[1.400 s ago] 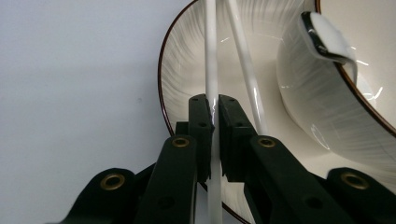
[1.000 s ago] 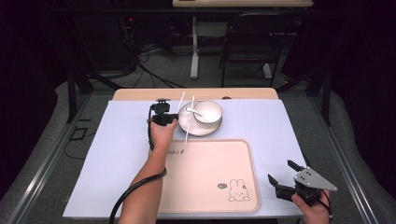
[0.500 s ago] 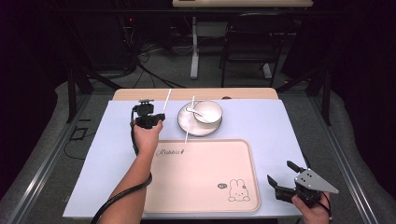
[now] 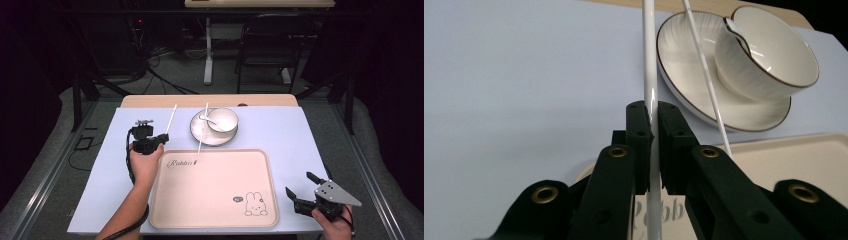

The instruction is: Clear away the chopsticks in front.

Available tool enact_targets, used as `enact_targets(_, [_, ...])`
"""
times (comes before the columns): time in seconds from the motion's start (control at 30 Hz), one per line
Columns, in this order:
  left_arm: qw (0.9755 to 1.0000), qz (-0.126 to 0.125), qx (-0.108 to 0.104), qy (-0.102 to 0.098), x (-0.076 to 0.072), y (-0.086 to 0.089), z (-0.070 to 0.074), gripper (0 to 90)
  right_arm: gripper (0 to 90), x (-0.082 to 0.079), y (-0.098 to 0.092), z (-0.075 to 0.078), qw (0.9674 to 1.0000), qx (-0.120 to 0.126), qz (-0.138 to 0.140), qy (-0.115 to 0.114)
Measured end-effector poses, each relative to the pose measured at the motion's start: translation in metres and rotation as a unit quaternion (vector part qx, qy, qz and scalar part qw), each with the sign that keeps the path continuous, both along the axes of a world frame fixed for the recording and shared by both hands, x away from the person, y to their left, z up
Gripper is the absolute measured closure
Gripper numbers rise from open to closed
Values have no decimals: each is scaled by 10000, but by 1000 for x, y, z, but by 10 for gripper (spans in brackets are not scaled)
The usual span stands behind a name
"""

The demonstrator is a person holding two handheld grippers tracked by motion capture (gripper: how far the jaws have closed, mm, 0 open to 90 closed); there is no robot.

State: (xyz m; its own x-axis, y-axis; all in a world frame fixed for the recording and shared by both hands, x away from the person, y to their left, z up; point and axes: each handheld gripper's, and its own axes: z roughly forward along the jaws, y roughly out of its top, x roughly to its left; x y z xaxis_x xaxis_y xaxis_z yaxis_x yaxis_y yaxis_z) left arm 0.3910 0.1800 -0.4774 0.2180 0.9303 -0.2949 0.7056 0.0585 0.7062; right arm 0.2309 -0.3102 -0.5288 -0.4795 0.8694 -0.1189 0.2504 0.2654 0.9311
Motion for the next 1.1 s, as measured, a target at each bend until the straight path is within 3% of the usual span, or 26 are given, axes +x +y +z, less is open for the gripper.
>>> enact_targets(0.37, [10000, -18, 93, -5, -36, -2, -12, 852, 144, -1, 0, 0, 10000, -18, -1, 3])
enact_targets(0.47, [10000, 33, 13, 32, -48, -4, -21, 852, 144, -1, 1, 0, 10000, -17, 0, 13])
enact_targets(0.63, [9999, 30, -6, 118, -58, -6, -32, 852, 145, -2, 1, 0, 10000, -23, 4, 19])
enact_targets(1.1, [9992, 7, 249, 302, -87, -8, -52, 851, 145, -2, 1, 0, 10000, -37, 8, 21])
